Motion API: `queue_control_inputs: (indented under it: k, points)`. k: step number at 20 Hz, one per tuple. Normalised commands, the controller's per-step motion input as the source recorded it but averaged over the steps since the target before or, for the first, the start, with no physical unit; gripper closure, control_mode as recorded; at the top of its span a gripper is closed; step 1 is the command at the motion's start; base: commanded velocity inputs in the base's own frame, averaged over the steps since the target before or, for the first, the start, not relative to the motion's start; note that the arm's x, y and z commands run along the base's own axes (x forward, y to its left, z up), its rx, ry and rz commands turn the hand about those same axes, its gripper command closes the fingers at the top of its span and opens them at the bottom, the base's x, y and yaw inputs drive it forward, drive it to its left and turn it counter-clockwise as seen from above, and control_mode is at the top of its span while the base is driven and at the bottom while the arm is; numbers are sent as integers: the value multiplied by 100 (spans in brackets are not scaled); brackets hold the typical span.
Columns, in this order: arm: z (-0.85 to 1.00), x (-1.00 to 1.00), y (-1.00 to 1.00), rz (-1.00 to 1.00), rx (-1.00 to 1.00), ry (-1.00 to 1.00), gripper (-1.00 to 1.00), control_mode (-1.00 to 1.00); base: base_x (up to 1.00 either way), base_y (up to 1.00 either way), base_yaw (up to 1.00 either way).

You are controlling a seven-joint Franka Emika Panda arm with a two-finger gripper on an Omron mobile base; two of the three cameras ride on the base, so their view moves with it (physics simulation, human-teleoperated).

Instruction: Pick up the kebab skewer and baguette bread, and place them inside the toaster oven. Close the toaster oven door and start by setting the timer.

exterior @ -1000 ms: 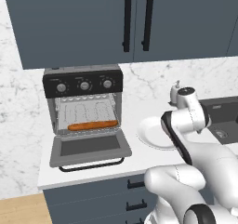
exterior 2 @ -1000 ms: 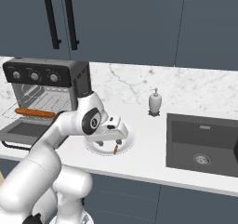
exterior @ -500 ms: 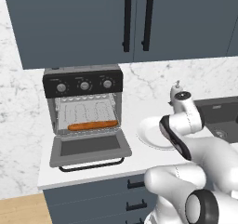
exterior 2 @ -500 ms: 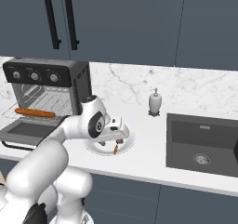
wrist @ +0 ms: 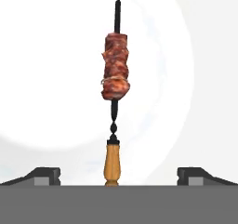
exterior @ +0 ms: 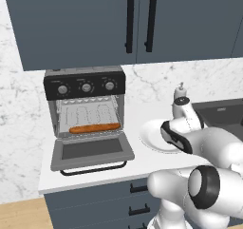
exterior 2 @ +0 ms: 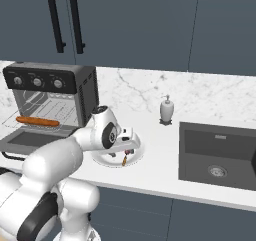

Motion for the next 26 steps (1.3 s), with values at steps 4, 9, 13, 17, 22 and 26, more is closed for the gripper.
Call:
queue_control_inputs:
  k: [4,9,13,17,22,26]
  points:
    - [-26,24,0,5,0,6,-100,-100,0,0,0]
    - [-22,29,0,4,0,9,-100,-100,0,0,0]
    - [-13,24,-4,4,0,7,-100,-100,0,0,0]
    - [-9,23,-12,4,0,5,-100,-100,0,0,0]
    - [-12,30,-11,3,0,4,-100,-100,0,0,0]
    - [-18,24,-4,3,0,3,-100,-100,0,0,0]
